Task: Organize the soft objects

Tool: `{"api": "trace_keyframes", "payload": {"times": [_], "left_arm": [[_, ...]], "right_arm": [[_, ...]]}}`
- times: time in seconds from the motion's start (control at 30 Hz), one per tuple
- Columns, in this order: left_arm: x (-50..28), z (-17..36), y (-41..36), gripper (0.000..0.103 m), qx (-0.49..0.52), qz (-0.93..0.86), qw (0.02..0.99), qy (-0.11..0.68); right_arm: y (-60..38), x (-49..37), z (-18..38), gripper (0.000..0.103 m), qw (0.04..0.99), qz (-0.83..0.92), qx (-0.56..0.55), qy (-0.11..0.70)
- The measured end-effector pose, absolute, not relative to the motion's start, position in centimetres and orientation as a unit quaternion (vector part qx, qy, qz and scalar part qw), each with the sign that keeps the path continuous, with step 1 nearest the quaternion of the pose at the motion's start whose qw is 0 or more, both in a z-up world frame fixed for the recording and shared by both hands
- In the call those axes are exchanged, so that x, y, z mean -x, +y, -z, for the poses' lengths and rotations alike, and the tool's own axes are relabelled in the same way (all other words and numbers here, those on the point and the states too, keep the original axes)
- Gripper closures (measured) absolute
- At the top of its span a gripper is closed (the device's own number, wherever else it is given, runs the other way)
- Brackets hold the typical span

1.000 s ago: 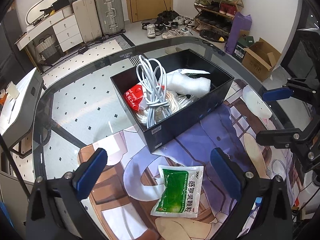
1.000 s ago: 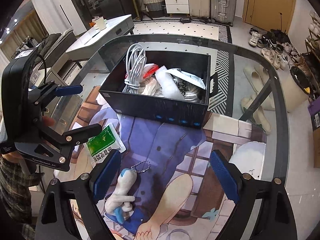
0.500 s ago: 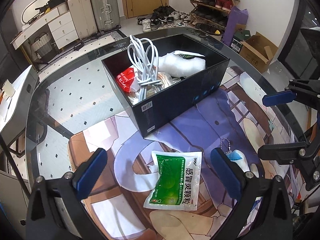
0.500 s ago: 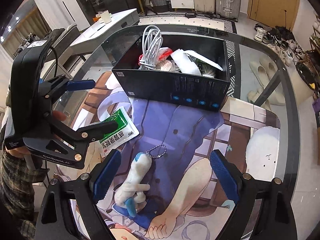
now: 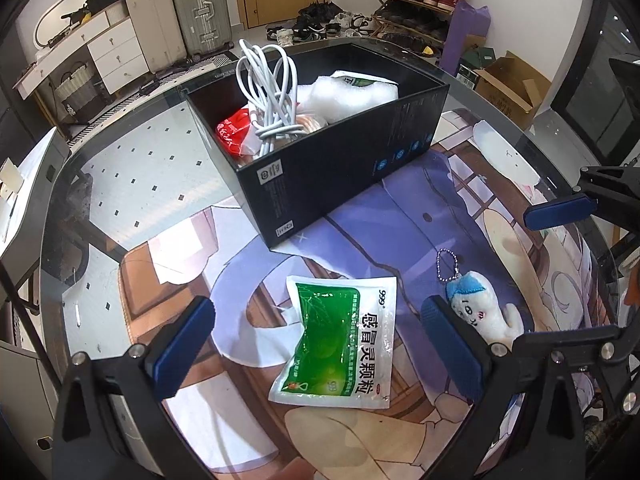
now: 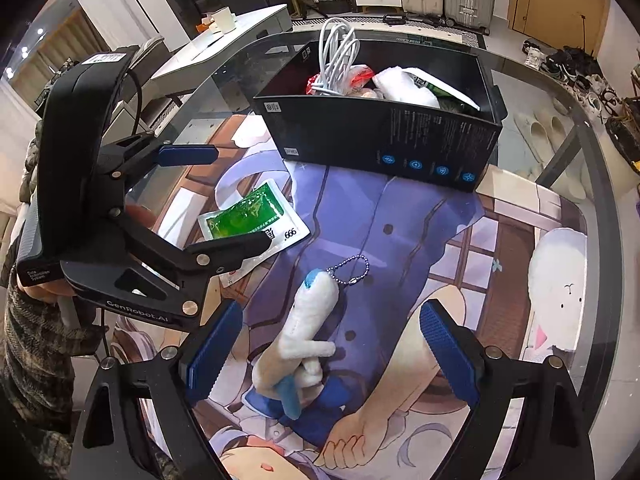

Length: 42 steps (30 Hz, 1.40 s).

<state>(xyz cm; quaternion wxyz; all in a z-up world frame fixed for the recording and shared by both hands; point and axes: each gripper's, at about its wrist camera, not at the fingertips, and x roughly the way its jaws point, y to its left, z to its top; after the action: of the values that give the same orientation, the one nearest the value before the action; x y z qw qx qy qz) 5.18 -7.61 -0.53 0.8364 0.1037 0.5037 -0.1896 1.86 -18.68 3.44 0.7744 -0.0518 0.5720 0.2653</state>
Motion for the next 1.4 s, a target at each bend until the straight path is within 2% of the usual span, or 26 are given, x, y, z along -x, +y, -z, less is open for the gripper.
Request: {"api": "trace_keyframes", "payload": {"times": [0.97, 1.2, 1.4], "left_arm": [[-4.7, 3.5, -8.8, 0.0, -0.135, 0.182, 0.822, 0.522], [-5.3, 3.5, -8.8, 0.0, -0.126, 0.183, 0.82, 0.528], [-5.6, 3.7, -8.2, 0.0, -0.109, 0.183, 0.818, 0.535]], "right_arm": [[-16.2, -0.1, 0.2, 0.012, 0.754, -0.248, 0.114, 0.597], [-16.5, -0.2, 1.2, 0.022, 0.751, -0.247, 0.122, 0.6], [-17.8, -0.7, 0.6, 0.043, 0.752, -0.245, 0.144, 0.595]]}}
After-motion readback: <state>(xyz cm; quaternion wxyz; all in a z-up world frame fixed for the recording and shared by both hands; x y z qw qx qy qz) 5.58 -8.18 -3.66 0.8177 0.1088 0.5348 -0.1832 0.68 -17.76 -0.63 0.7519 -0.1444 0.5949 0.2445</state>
